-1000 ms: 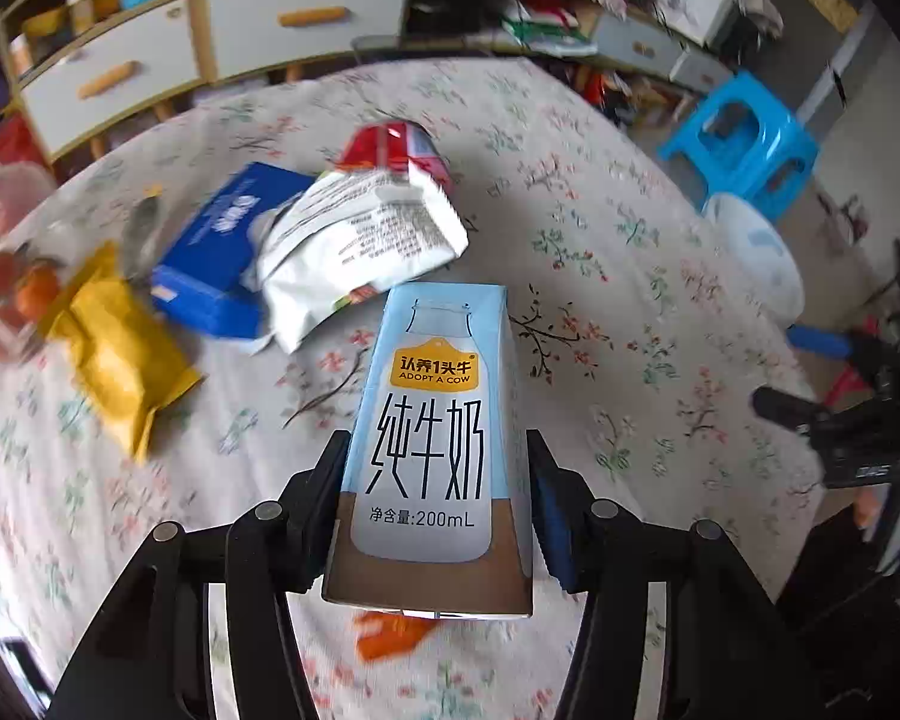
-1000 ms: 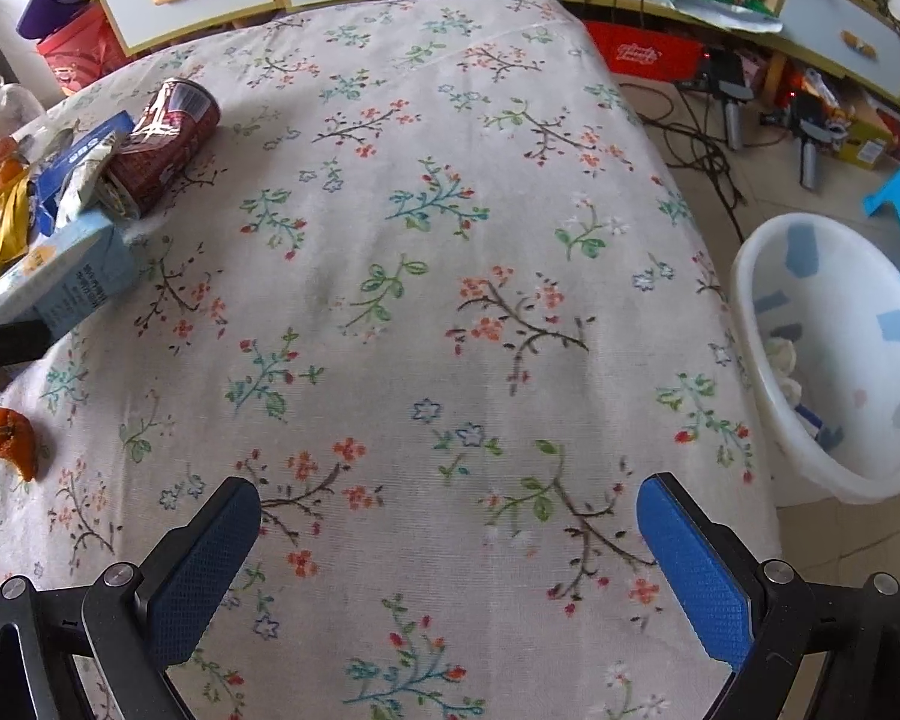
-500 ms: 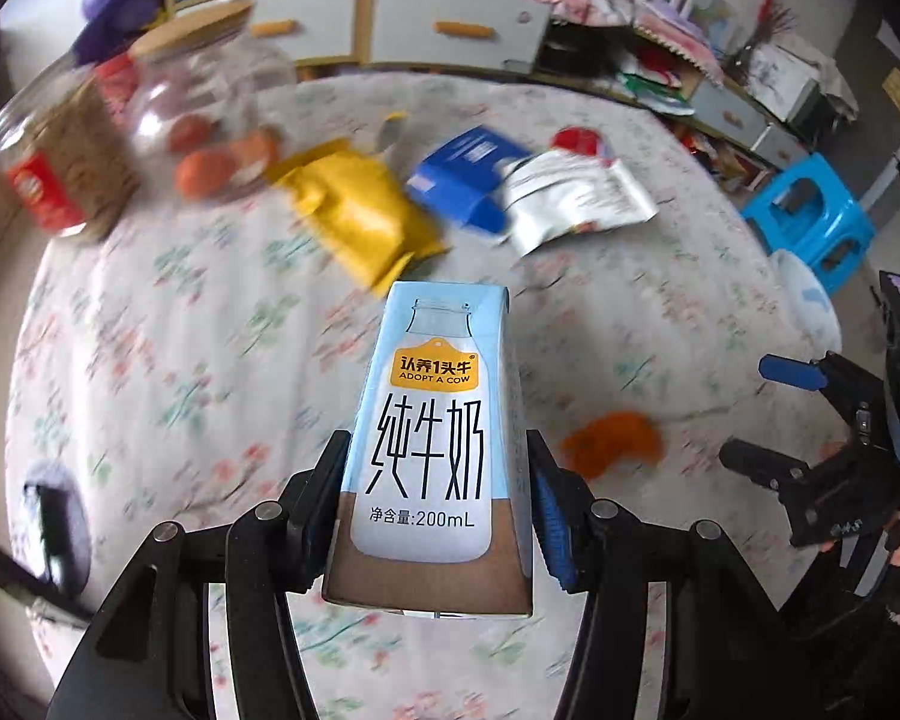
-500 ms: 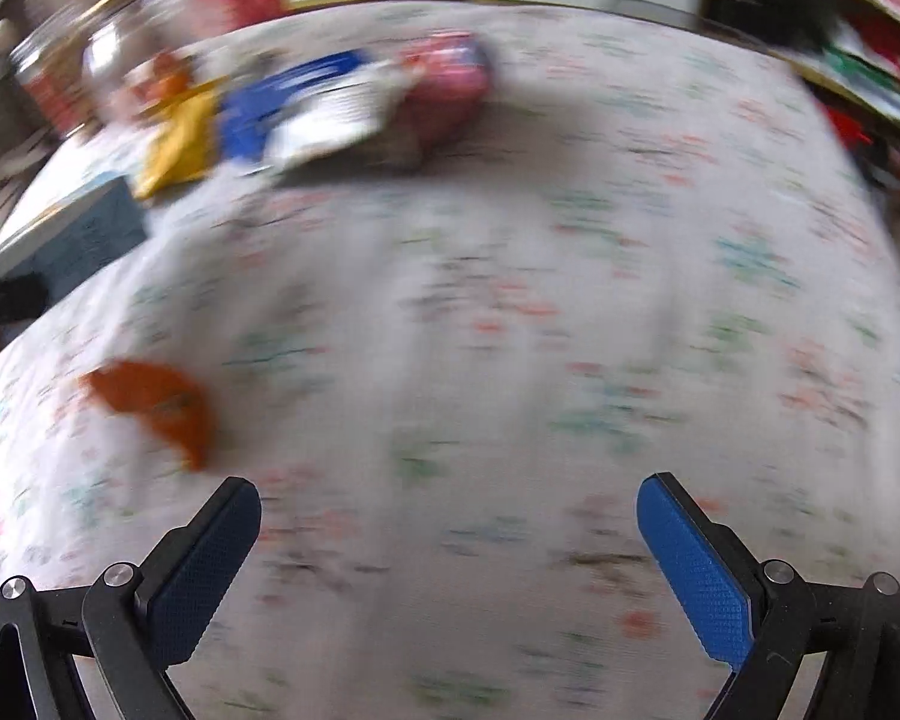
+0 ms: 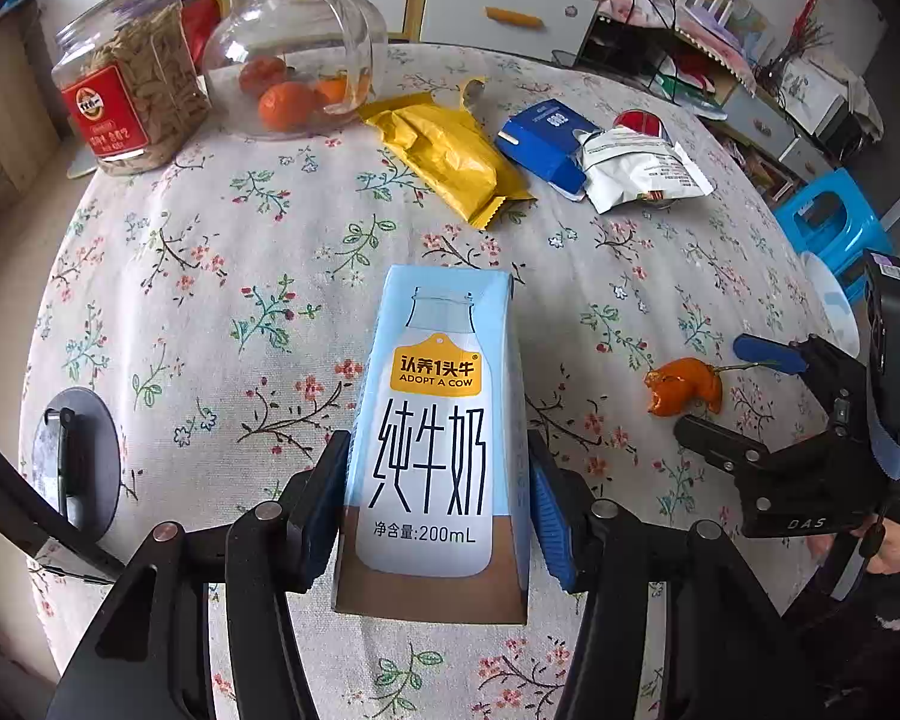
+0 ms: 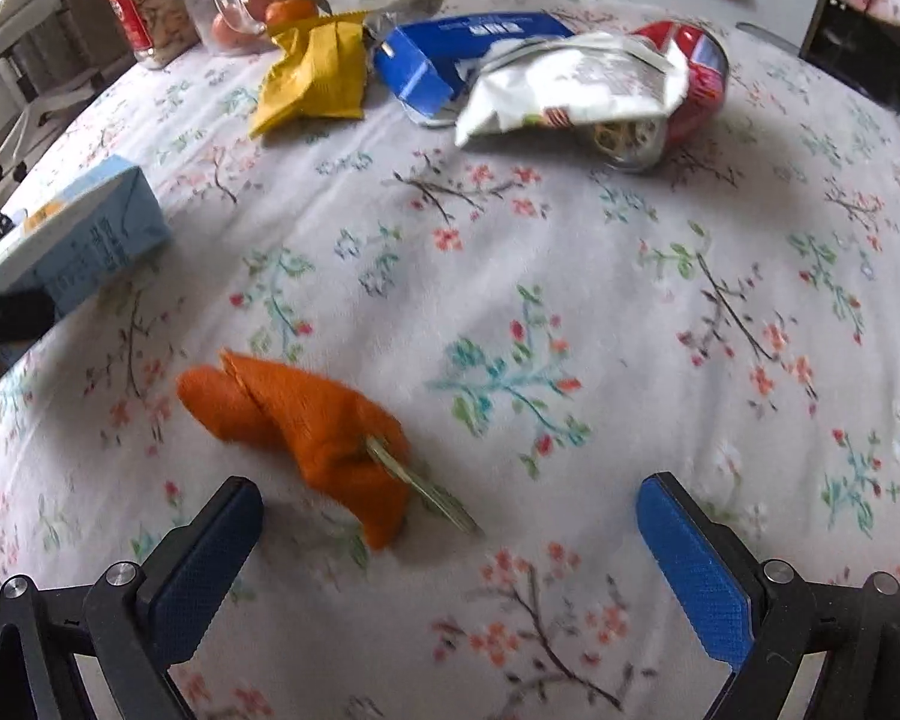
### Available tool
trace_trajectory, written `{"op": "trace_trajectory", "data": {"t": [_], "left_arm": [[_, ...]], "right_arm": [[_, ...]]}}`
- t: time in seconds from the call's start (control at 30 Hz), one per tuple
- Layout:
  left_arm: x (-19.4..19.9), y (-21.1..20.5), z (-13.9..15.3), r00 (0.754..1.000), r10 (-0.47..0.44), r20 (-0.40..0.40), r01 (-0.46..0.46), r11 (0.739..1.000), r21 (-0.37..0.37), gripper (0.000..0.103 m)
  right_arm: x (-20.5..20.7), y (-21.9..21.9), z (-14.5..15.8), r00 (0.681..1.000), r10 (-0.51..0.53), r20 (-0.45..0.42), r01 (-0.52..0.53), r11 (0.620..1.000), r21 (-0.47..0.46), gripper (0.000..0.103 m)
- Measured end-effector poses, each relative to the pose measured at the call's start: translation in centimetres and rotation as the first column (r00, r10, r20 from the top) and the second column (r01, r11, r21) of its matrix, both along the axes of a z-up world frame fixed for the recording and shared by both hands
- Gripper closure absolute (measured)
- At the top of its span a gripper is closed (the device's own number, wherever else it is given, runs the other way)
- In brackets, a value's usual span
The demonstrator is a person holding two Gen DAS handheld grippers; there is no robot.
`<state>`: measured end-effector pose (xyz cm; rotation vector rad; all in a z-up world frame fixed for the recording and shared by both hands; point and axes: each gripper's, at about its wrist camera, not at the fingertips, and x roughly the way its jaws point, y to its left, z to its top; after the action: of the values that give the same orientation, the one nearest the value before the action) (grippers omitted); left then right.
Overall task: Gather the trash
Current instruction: 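Lift the milk carton with the left tool while the right tool grasps the orange peel, then carry both items to the wastebasket and open the right tool to drop the peel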
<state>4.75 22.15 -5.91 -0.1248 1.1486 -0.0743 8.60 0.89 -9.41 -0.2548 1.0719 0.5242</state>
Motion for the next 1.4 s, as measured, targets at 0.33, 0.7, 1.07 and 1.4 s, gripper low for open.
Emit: {"op": "trace_trajectory", "data": {"t": [0.33, 0.7, 1.07, 1.4], "left_arm": [[-0.2, 0.2, 0.3, 1.0, 0.02, 0.008, -0.02, 1.0, -0.001, 0.045], [0.7, -1.2, 1.7, 0.999, 0.014, 0.051, -0.014, 1.0, -0.014, 0.045], [3.3, -5.5, 3.2, 0.995, -0.048, 0.085, 0.051, 0.998, -0.04, 0.045], [6.8, -12.4, 4.0, 0.985, -0.141, 0.102, 0.147, 0.987, -0.06, 0.045]], "right_arm": [[0.2, 2.1, 0.7, 0.998, 0.036, 0.044, -0.038, 0.998, 0.059, 0.038], [0.5, 1.8, 1.3, 0.998, 0.041, 0.046, -0.044, 0.996, 0.079, 0.077], [2.1, -4.9, 3.5, 0.995, -0.092, 0.04, 0.085, 0.985, 0.148, 0.078], [4.2, -17.5, 4.8, 0.944, -0.329, 0.0, 0.321, 0.921, 0.222, 0.077]]}}
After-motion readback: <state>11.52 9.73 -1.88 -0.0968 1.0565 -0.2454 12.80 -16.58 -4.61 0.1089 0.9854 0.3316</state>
